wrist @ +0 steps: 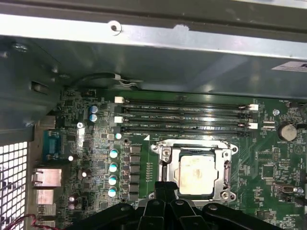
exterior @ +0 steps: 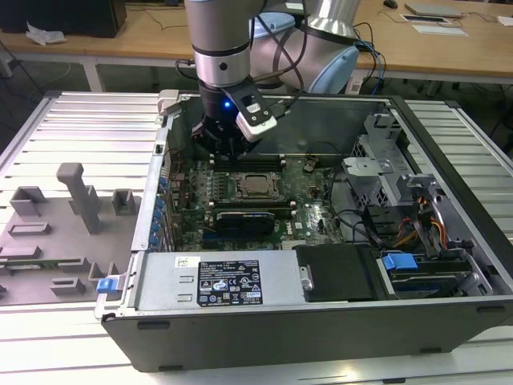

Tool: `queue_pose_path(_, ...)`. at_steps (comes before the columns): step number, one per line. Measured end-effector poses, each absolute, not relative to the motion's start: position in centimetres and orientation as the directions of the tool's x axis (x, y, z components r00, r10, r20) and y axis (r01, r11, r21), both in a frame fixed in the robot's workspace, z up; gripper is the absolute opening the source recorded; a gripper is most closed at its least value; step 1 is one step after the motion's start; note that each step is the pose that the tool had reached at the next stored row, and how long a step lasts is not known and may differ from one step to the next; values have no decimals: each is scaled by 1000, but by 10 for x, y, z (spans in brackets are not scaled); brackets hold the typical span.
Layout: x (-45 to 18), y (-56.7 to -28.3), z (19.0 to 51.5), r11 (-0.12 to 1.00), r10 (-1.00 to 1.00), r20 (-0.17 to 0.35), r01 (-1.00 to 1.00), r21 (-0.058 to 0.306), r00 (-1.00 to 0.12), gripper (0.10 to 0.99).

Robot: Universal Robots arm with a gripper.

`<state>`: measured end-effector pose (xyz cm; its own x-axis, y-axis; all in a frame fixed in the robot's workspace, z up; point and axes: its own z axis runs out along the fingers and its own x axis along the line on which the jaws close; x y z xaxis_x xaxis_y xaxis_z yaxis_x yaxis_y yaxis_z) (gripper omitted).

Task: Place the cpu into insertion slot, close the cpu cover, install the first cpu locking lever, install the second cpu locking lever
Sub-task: 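Install the first cpu locking lever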

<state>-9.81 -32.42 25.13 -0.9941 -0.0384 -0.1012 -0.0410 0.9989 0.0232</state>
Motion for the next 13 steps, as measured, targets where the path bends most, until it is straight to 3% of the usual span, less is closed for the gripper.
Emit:
queue_pose_path(3, -98, -324, 251, 999, -39, -31, -39, 26, -999, 106)
queue_pose_path(8, -98, -324, 251, 998, -38, -27, -40, 40, -999, 106)
queue_pose_path(12, -106, -325, 251, 985, -35, -34, -40, 170, -999, 106)
queue_pose_path(13, -107, -325, 251, 982, -34, -35, -40, 185, -999, 106)
